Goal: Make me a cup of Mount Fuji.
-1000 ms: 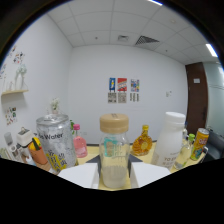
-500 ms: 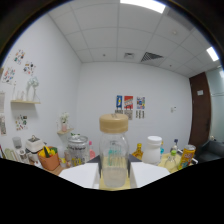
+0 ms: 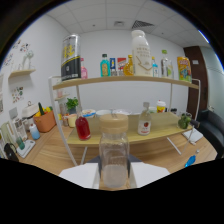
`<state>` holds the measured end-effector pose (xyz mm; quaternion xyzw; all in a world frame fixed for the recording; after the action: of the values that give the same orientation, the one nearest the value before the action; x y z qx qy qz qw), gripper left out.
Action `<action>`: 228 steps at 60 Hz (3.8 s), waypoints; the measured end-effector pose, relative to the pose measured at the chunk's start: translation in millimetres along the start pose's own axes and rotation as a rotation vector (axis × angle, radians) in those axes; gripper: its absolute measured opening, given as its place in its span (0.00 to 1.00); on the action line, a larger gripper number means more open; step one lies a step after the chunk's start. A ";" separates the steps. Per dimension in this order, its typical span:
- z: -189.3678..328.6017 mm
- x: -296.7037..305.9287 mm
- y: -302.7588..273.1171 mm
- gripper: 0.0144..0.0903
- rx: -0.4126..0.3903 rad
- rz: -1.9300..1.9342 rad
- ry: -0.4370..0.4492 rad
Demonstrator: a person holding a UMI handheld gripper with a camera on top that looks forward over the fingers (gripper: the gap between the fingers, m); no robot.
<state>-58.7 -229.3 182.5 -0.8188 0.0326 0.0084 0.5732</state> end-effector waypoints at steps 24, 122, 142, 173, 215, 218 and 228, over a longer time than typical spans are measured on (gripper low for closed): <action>23.6 -15.1 65.6 0.34 -0.104 0.716 -0.183; 63.2 -35.4 79.2 0.34 -0.012 0.029 -0.067; 71.3 -37.4 114.0 0.35 -0.077 -0.030 -0.102; 31.0 -43.4 119.1 0.94 -0.143 -0.079 -0.168; -62.1 79.8 -54.9 0.93 -0.187 -0.066 0.005; -63.5 81.1 -83.3 0.93 -0.160 -0.068 0.011; -51.5 74.7 -178.5 0.94 -0.005 -0.015 -0.010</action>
<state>25.8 -220.1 363.8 -0.8204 0.0235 0.0082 0.5713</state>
